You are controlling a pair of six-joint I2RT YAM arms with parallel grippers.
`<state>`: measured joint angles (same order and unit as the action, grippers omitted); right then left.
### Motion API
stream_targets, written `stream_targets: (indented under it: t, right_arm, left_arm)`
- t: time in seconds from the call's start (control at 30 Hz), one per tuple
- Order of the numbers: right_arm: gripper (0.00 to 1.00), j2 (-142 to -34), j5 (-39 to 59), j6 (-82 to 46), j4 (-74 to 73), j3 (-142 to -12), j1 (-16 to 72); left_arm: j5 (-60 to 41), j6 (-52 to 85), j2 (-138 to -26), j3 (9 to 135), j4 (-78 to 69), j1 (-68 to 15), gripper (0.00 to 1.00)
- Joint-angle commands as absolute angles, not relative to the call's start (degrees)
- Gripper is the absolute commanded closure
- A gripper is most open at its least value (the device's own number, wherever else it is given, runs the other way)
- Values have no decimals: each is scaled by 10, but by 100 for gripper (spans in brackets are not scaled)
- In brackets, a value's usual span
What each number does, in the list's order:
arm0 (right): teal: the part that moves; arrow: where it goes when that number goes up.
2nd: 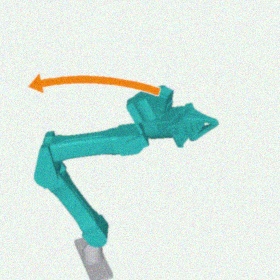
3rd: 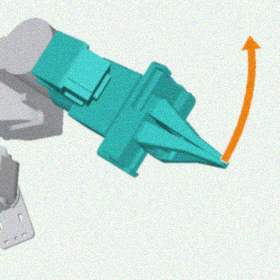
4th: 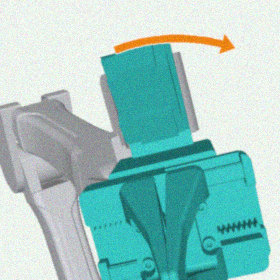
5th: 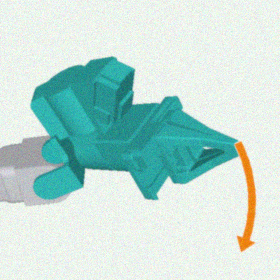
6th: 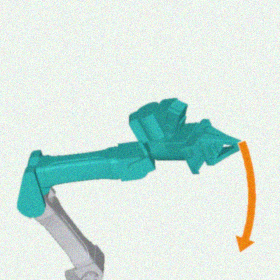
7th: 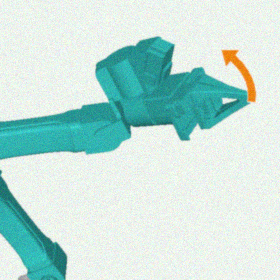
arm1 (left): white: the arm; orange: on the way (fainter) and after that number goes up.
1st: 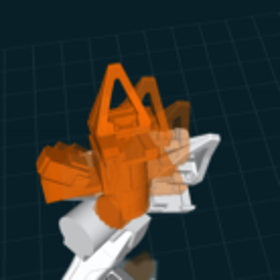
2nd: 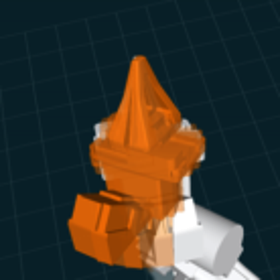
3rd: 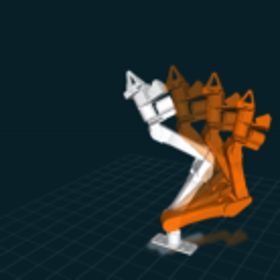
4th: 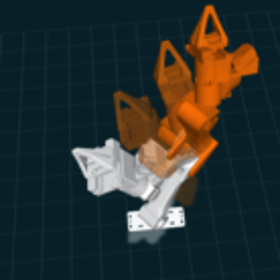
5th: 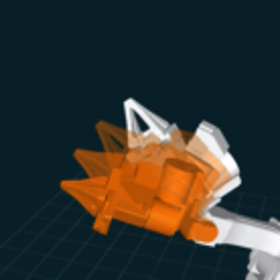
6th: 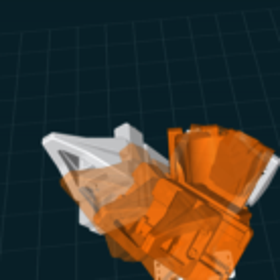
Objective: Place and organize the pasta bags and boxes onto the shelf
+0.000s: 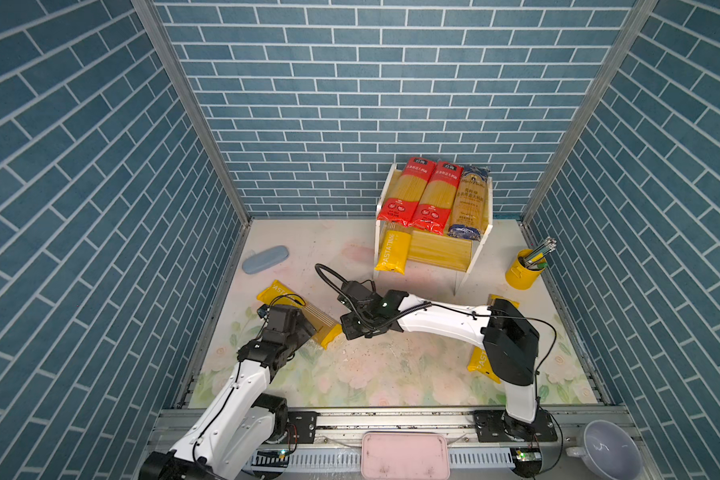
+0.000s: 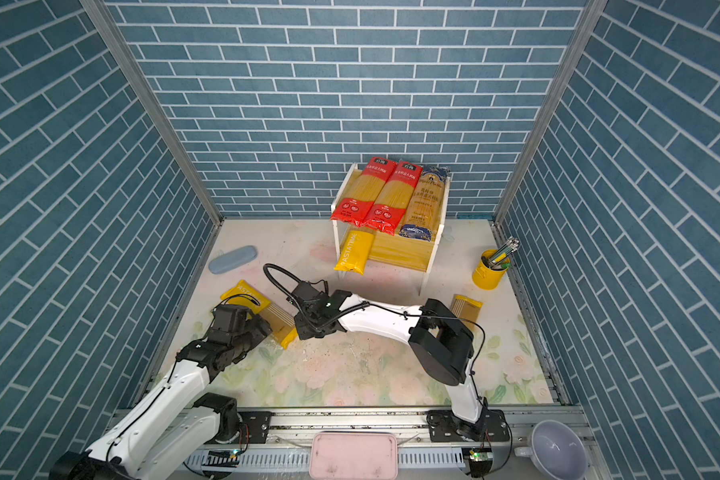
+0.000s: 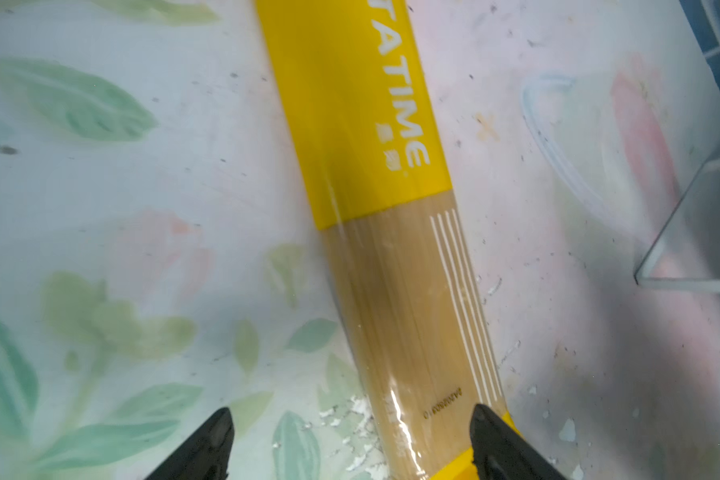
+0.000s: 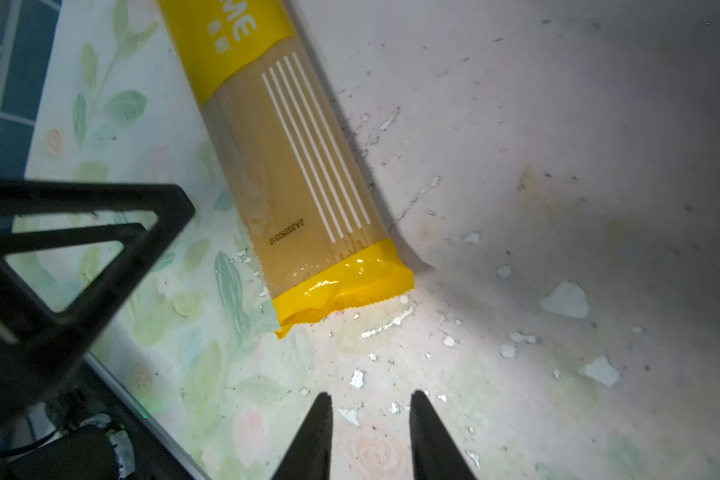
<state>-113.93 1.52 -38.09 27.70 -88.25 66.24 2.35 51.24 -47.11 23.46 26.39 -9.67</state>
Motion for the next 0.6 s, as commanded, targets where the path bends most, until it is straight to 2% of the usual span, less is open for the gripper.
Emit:
stream_targets:
  t: [0.0, 0.3, 0.57]
  right_arm:
    - [63, -1181, 9, -328, 333, -943, 664]
    - [59, -1313, 6, -300, 393, -1112, 665]
    - [60, -1413, 36, -280, 462, -1224, 656]
  left_arm:
    - [-40, 481, -465, 216, 280, -44, 11]
    - [-61, 488, -475, 195, 248, -40, 15]
    - [-65, 484, -472, 199, 252, -40, 15]
